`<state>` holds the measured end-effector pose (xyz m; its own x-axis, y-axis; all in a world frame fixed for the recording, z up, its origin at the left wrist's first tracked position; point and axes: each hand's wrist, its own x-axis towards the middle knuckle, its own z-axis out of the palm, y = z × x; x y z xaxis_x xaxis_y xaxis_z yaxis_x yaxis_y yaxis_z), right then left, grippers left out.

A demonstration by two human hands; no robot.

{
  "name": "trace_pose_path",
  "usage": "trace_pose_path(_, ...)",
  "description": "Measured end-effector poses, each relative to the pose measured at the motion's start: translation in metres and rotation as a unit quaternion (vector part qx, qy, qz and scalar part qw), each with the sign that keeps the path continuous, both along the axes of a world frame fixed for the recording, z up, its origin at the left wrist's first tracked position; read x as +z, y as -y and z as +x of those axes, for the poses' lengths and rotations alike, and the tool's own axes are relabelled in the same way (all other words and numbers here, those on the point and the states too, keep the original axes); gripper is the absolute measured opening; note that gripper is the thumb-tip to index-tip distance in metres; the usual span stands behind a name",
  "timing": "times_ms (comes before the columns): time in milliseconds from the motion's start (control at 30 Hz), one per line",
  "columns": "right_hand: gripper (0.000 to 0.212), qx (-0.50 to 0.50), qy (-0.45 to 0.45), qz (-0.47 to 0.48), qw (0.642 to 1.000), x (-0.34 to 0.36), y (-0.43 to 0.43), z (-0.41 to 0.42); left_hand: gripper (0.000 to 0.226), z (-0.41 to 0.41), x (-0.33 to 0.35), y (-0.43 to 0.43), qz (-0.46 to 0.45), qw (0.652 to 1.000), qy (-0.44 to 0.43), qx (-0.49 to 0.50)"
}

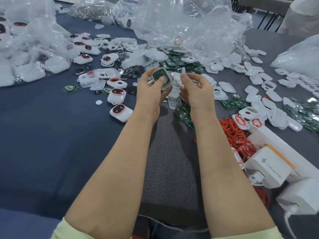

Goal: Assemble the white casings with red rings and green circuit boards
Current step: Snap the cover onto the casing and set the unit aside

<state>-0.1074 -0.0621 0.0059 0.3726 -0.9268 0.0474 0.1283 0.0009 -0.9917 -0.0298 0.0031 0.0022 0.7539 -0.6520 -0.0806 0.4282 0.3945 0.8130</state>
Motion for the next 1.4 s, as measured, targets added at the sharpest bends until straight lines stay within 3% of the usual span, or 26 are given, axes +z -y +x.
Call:
trace_pose_path(200, 0.018, -0.002, -0.007, 0.009, 1.0, -0.0007, 0.0012, 0.0006, 0.024, 0.0036, 0.0, 0.0006, -0.021, 0.998, -0.052, -0.018)
trace_pose_path(700, 0.022, -0.006, -0.021, -0.01, 1.0, -0.0014, 0.0006, 0.0018, 0.023, 0.0029, 0.0013, 0.0005, -0.005, 0.999, -0.047, -0.016)
trace_pose_path(1067, 0.029, -0.014, -0.026, -0.017, 0.999, -0.0033, 0.0026, 0.003, 0.03, -0.0021, -0.0011, -0.0037, 0.015, 0.997, 0.077, -0.013)
trace_pose_path(1400, 0.028, -0.011, -0.035, -0.025, 0.999, -0.0046, 0.0024, 0.0025, 0.029, -0.0022, -0.0031, -0.003, 0.032, 0.995, 0.093, -0.006)
